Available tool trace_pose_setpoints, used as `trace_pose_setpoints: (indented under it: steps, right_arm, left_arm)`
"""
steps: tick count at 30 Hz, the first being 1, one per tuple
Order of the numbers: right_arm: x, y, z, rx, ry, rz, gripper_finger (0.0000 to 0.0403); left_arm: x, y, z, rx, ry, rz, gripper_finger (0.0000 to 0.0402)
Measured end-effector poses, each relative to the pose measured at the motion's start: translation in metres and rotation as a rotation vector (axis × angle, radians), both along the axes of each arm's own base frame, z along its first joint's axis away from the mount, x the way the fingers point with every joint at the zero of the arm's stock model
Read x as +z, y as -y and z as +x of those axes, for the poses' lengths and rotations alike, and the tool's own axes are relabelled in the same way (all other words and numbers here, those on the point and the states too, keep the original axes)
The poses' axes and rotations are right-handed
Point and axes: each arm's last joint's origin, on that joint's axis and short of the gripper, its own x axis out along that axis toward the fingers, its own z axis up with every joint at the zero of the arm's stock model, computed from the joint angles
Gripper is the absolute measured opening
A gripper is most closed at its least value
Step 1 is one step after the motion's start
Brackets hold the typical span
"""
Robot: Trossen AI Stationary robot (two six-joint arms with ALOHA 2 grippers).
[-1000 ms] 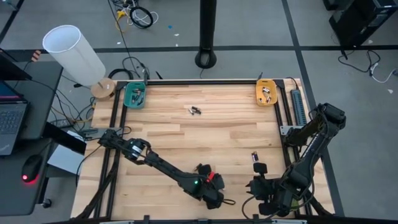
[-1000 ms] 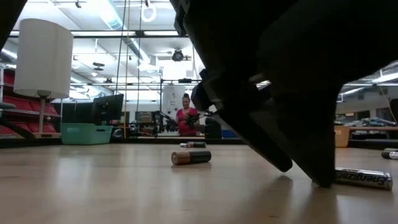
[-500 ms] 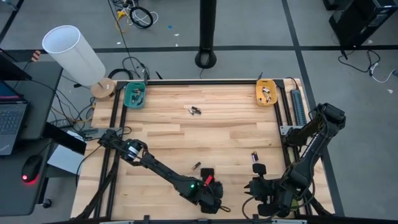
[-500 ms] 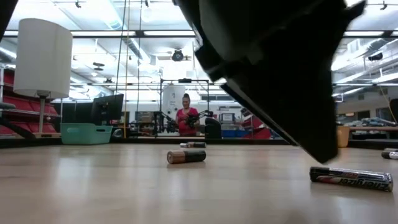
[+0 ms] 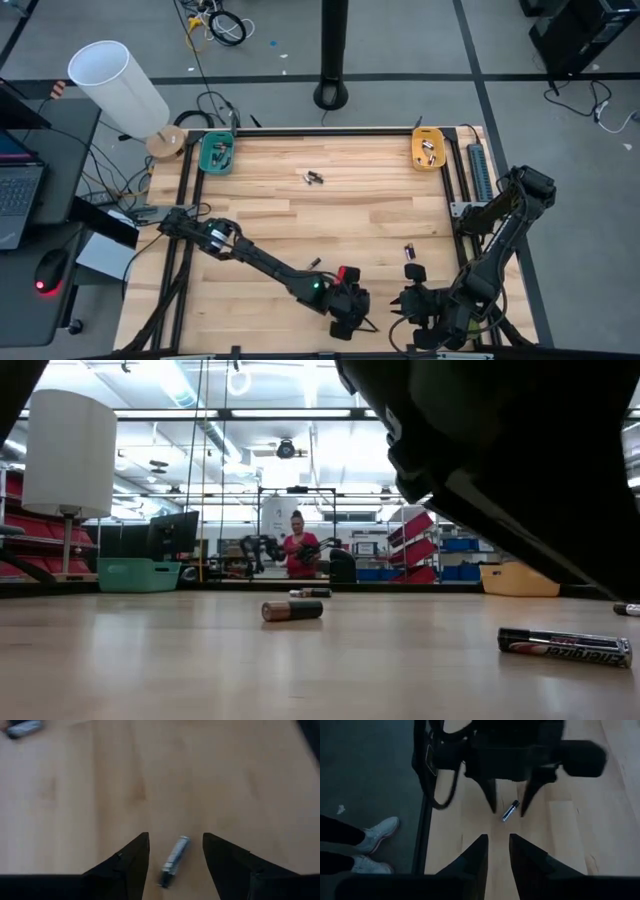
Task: Sort batteries
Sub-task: Put the silver battery into the yellow bin
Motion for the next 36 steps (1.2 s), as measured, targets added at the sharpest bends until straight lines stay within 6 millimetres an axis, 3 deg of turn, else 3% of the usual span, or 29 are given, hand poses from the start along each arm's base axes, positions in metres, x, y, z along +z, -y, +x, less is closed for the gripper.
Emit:
trace_pose_setpoints:
  steps: [8,17,24,29,36]
  right_arm:
    - [0.000,0.000,0.000,-0.004,-0.001,0.004,0.0087]
    - [0.000,0.001,0.000,-0.001,-0.006,-0.007,0.0087]
    - [-0.002,0.002,-0.002,0.010,-0.019,-0.035,0.0087]
    - [-0.001,0.002,-0.001,0.031,-0.016,-0.052,0.0087]
    - [-0.002,0.006,0.002,0.023,-0.009,-0.088,0.0087]
  left_arm:
    - [-0.030,-0.009,-0.004,-0.075,-0.045,-0.109,0.0167]
    - [-0.043,-0.010,-0.009,-0.078,-0.033,-0.127,0.0025]
    - [-0.037,-0.021,-0.005,0.005,-0.029,-0.156,0.0022]
    - [-0.024,-0.039,-0.003,0.084,-0.024,-0.138,0.0003]
    - [-0.009,-0.073,-0.009,0.229,-0.101,-0.043,0.0007]
